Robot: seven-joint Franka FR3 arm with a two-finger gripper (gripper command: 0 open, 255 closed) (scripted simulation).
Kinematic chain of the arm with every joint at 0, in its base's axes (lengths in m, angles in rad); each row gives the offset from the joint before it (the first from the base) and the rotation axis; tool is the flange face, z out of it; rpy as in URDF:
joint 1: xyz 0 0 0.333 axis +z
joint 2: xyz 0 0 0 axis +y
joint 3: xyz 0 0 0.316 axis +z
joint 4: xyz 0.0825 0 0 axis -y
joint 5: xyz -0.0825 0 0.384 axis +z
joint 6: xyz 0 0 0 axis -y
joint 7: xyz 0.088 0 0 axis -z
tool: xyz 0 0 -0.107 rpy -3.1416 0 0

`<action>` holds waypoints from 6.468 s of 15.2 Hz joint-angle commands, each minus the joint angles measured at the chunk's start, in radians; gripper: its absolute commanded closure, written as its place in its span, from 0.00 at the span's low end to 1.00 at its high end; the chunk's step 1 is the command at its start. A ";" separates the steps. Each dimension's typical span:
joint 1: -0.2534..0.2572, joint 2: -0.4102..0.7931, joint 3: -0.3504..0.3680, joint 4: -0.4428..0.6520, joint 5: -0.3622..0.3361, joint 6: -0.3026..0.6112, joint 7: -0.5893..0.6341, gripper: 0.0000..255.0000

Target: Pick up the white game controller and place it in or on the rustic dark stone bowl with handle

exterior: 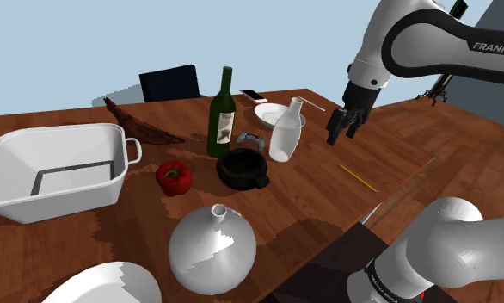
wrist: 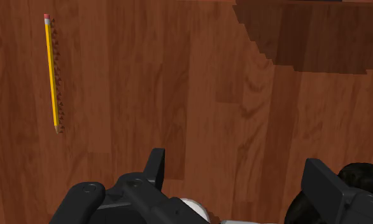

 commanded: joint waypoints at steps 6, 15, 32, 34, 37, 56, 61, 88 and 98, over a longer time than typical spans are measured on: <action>0.004 0.212 -0.025 0.077 -0.014 0.112 -0.052 0.00; 0.013 0.598 -0.053 0.299 -0.016 0.234 -0.144 0.00; 0.006 1.204 -0.045 0.828 0.003 0.246 -0.265 0.00; 0.004 1.208 -0.044 0.806 0.002 0.272 -0.265 0.00; 0.001 1.214 -0.042 0.780 0.001 0.304 -0.264 0.00; 0.028 1.115 -0.053 0.729 0.006 0.305 -0.259 0.00; 0.050 1.135 -0.041 0.761 -0.053 0.296 -0.343 0.00; 0.095 1.366 0.007 1.008 -0.236 0.250 -0.687 1.00; 0.097 1.341 0.008 1.048 -0.231 0.186 -0.702 1.00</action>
